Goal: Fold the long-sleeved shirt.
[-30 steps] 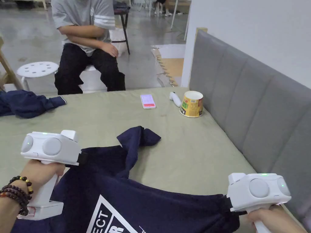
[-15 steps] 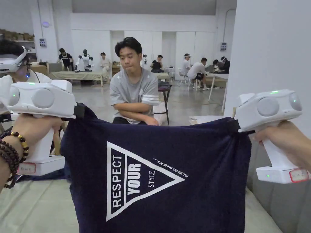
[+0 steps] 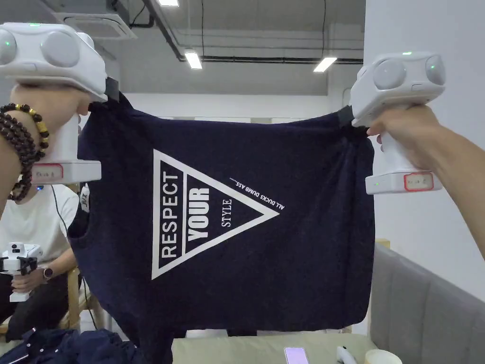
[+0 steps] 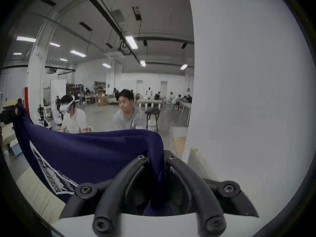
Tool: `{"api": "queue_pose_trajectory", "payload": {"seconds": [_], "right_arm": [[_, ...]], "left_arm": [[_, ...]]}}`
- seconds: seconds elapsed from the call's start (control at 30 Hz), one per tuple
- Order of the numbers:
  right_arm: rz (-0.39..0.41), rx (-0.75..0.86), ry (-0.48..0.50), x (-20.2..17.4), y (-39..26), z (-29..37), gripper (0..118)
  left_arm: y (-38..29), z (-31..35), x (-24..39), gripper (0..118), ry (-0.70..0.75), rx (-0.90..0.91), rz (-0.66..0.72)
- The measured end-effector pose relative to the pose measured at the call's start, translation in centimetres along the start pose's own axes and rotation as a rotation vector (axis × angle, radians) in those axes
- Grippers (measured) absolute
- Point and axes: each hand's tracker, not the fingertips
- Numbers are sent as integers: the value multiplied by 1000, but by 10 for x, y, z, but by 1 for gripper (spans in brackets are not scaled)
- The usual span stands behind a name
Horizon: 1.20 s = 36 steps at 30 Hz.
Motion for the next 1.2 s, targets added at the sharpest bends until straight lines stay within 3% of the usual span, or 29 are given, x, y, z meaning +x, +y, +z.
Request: {"api": "queue_pose_trajectory", "payload": {"seconds": [0.1, 0.17, 0.33, 0.5, 0.73, 1.2], "right_arm": [[43, 78, -86, 1, 22, 8, 13], [31, 124, -121, 1, 35, 15, 12], [-10, 174, -147, 7, 52, 31, 12], [4, 131, -136, 15, 38, 32, 12], [24, 14, -103, 14, -36, -1, 12], [17, -372, -27, -7, -276, -80, 12]], "left_arm": [[24, 13, 6, 9, -10, 68, -13], [33, 18, 12, 9, -9, 116, -8], [43, 19, 20, 9, -13, 151, 31], [31, 7, 21, 9, -31, 120, 21], [-44, -7, 24, 9, -40, 9, -4], [-275, -28, 18, 9, -42, -341, 37]]}}
